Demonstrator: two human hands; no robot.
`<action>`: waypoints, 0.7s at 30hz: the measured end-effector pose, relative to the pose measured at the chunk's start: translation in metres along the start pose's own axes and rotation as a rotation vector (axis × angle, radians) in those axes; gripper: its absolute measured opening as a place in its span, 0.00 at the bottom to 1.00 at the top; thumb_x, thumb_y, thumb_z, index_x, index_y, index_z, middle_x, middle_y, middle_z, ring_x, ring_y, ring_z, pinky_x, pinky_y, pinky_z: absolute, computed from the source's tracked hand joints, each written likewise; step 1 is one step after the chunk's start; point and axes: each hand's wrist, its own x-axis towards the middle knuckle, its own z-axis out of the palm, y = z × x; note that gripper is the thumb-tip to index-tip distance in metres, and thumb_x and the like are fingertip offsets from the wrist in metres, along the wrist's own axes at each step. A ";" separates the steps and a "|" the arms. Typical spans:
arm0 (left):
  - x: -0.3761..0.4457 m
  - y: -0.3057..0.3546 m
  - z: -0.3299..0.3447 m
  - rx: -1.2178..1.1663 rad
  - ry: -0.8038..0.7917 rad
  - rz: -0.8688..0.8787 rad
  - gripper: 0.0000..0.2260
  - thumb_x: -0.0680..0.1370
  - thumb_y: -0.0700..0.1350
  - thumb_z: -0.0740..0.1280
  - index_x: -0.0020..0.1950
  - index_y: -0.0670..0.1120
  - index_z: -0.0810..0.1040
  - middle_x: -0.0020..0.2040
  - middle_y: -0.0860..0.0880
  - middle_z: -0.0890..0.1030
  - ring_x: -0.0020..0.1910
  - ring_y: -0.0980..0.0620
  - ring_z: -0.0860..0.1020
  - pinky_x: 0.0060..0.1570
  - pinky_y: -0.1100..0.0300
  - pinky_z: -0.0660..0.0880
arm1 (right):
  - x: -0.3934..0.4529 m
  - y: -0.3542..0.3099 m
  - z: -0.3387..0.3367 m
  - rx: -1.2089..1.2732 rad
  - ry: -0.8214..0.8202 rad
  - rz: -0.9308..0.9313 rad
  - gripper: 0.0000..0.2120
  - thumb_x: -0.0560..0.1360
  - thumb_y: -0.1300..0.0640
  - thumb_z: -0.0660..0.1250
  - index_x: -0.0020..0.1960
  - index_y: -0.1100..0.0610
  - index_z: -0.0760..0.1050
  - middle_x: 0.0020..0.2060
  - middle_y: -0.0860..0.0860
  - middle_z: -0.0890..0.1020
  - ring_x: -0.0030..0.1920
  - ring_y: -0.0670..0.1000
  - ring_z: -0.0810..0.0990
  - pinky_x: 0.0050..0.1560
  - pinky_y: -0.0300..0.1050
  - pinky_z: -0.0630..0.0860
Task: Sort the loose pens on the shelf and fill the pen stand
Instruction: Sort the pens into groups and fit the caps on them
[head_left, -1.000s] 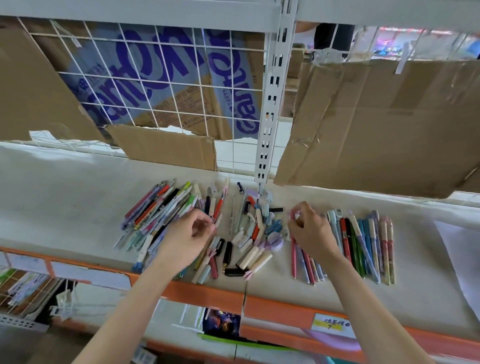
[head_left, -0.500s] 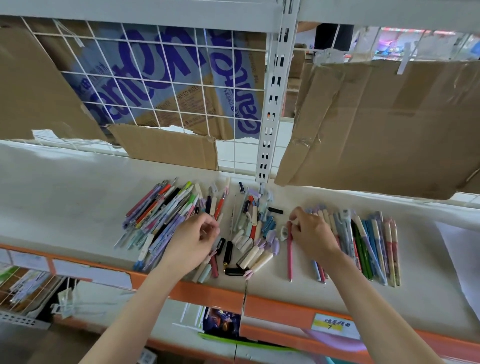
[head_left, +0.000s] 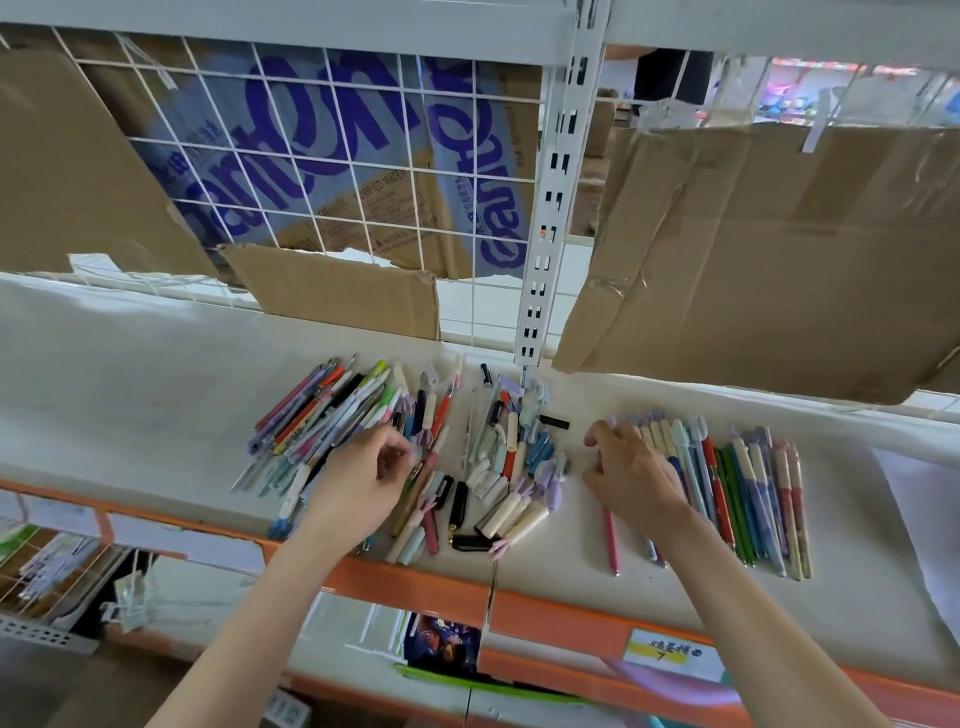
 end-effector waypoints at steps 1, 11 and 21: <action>0.000 -0.002 0.000 0.019 0.009 0.004 0.02 0.78 0.42 0.65 0.49 0.47 0.76 0.44 0.56 0.77 0.40 0.63 0.73 0.37 0.75 0.66 | 0.000 0.000 -0.002 -0.027 0.001 0.018 0.11 0.75 0.61 0.60 0.57 0.55 0.68 0.56 0.54 0.69 0.47 0.55 0.75 0.42 0.45 0.71; -0.001 0.001 0.014 0.238 -0.070 -0.011 0.06 0.78 0.47 0.64 0.52 0.46 0.75 0.51 0.50 0.75 0.44 0.53 0.75 0.42 0.60 0.71 | 0.011 -0.040 0.000 0.126 0.143 -0.161 0.06 0.77 0.60 0.60 0.52 0.57 0.73 0.48 0.50 0.74 0.44 0.52 0.77 0.37 0.41 0.72; 0.002 0.005 0.016 0.385 -0.115 -0.023 0.08 0.79 0.51 0.60 0.49 0.47 0.73 0.50 0.49 0.73 0.41 0.52 0.74 0.37 0.60 0.68 | 0.036 -0.074 0.018 0.259 0.083 -0.121 0.06 0.77 0.60 0.59 0.49 0.58 0.75 0.48 0.51 0.77 0.44 0.50 0.75 0.36 0.41 0.69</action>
